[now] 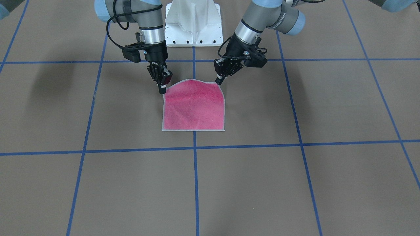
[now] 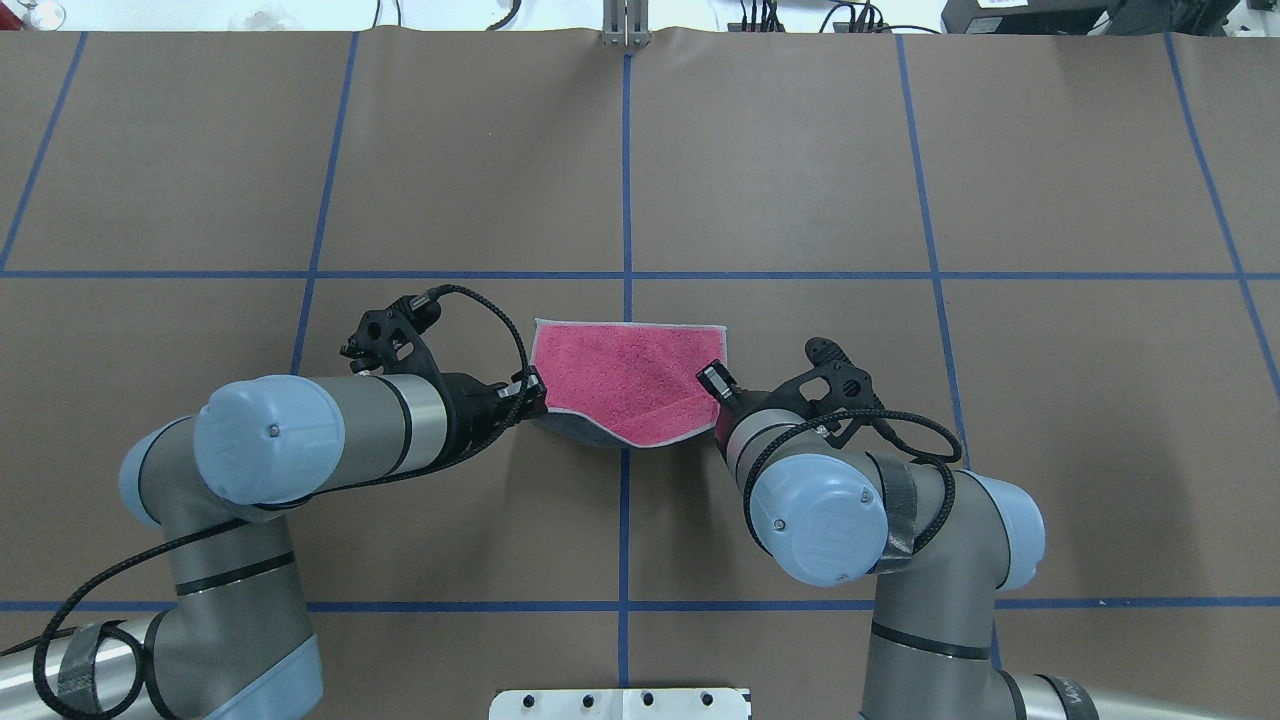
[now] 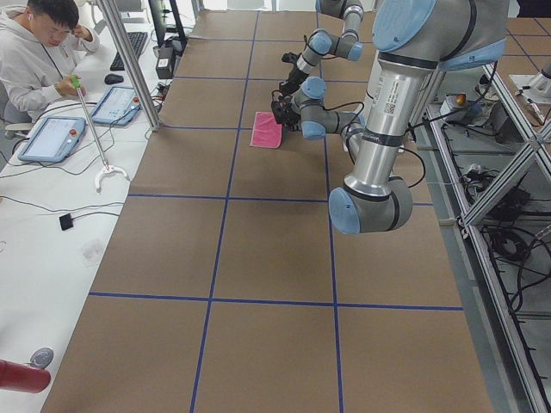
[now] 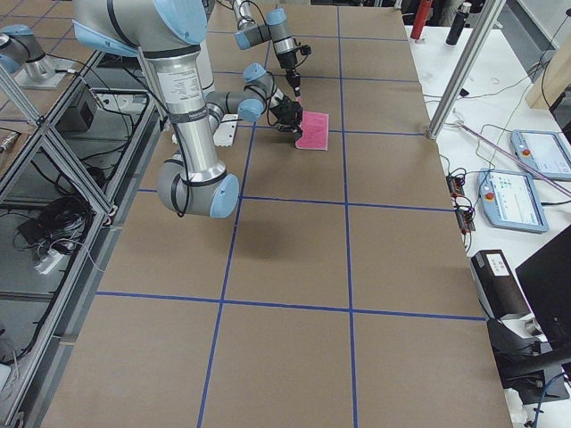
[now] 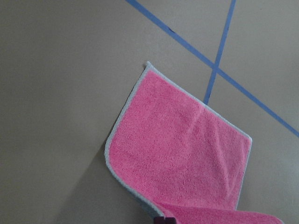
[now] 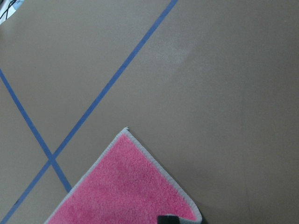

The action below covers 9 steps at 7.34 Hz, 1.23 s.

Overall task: Fold towel twice with both arms
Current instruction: 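Lift the near edge with both grippers and fold it over the far edge, then lay the folded edge down onto the far edge with both grippers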

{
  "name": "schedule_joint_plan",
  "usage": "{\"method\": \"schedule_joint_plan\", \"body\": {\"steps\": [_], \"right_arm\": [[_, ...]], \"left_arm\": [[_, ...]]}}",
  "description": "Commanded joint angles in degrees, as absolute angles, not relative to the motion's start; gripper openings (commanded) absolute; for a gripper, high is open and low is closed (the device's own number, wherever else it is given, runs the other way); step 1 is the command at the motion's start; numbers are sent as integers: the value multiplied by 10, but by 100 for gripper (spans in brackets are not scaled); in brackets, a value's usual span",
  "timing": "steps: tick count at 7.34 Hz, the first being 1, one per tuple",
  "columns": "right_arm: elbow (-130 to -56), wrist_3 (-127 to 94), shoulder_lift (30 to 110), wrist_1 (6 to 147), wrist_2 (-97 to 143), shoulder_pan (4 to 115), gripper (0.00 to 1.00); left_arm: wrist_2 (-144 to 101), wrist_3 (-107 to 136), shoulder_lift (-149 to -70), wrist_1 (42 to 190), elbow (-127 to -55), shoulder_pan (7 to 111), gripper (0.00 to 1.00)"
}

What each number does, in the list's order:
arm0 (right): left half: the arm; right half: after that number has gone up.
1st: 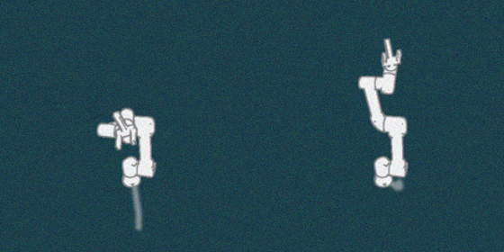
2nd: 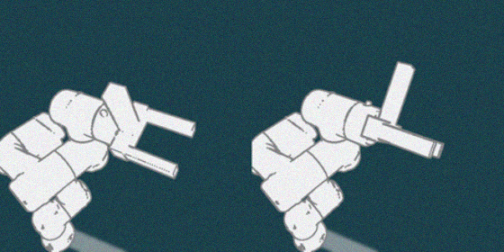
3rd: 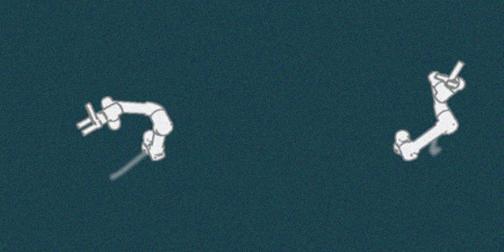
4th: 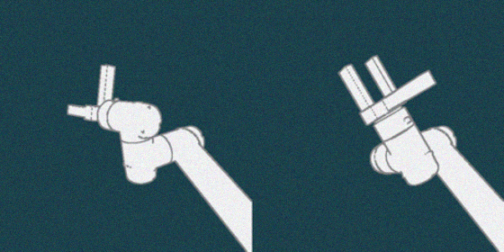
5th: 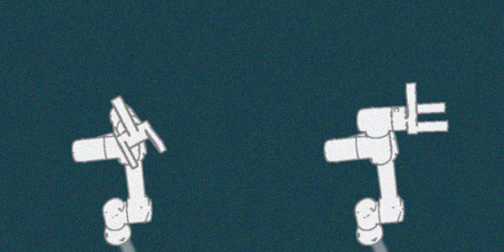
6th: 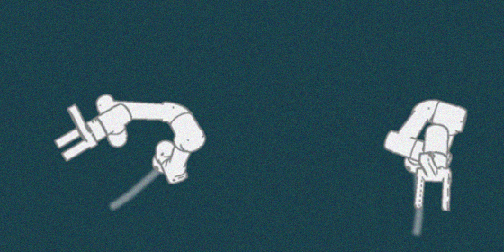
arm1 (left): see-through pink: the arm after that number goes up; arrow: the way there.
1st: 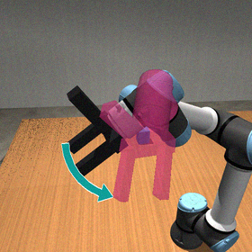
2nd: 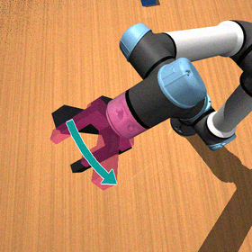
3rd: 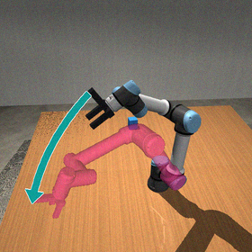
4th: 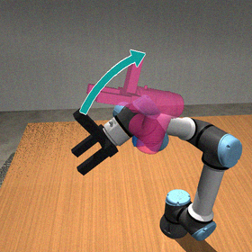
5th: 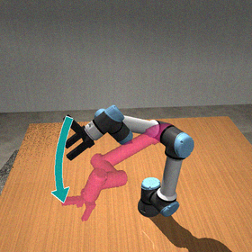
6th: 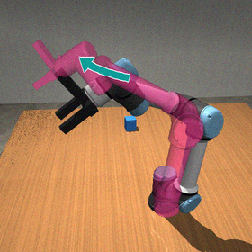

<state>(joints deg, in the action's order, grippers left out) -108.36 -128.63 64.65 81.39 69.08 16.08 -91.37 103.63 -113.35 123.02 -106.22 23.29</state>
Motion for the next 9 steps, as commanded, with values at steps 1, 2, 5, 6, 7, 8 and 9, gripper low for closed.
{"method": "schedule_joint_plan", "body": {"steps": [1,2,5,6,7,8,9], "right_arm": [[-1078,-1286,640,815,691,170,0],[-1073,-1286,640,815,692,175,0],[-1061,-1275,638,814,692,185,0],[-1059,-1268,637,815,692,186,0],[-1054,-1267,635,814,692,188,0],[-1049,-1265,633,815,692,189,0],[-1033,-1265,621,814,692,192,0]], "left_arm": [[-914,1036,-1148,1226,-1041,252,0],[-914,1036,-1150,1226,-1035,256,0],[-913,1036,-1175,1226,-992,268,0],[-913,1035,-1176,1227,-986,268,0],[-913,1034,-1176,1227,-983,268,0],[-913,1034,-1176,1227,-982,268,0],[-913,1034,-1176,1227,-981,268,0]]}}
